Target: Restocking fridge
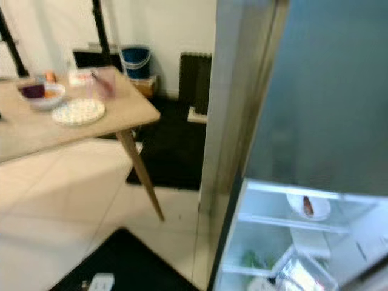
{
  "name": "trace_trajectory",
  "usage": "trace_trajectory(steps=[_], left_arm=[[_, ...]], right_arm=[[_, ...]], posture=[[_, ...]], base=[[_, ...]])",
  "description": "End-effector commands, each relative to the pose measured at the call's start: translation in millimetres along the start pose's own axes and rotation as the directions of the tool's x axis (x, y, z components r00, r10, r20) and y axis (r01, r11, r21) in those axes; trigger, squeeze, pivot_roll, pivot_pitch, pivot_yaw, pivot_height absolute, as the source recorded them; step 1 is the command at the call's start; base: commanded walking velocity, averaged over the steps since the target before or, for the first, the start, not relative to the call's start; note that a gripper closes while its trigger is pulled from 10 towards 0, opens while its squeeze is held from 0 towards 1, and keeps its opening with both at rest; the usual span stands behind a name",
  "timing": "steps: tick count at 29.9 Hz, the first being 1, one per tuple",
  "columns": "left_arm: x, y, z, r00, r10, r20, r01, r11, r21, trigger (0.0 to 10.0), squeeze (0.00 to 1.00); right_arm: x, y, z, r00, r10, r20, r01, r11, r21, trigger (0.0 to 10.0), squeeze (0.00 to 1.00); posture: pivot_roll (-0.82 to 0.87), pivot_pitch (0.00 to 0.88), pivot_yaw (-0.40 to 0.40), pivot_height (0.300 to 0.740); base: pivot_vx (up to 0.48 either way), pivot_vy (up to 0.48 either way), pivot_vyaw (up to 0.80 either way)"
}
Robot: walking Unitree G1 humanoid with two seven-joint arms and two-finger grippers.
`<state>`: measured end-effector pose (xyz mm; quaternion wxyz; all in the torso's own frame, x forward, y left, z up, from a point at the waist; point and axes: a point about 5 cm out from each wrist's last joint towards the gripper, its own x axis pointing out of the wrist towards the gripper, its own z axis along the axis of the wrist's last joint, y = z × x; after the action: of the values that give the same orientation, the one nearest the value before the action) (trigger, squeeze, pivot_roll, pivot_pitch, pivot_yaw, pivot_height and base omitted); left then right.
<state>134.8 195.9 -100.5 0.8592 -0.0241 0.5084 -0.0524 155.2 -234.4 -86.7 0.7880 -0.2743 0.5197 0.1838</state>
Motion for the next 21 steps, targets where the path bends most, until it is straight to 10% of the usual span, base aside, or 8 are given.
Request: trace_trajectory(steps=[1,21], left_arm=[[1.1,-6.9,-4,1.0,-0.014,-0.021,0.015,1.0,0.017,10.0,0.0],[7.1,-19.6,12,0.999,-0.031,0.017,0.031,0.999,0.008,10.0,0.0]], right_arm=[[-0.9,0.3,-6,1.0,-0.003,-0.02,0.003,1.0,-0.002,10.0,0.0],[-0.8,1.6,-7,1.0,-0.002,-0.021,0.002,1.0,-0.017,10.0,0.0]], posture=[[-0.04,0.0,-0.046,0.74],[-0.04,0.0,-0.048,0.74]], base=[[0.0,-0.454,0.0],[0.0,-0.117,0.0]])
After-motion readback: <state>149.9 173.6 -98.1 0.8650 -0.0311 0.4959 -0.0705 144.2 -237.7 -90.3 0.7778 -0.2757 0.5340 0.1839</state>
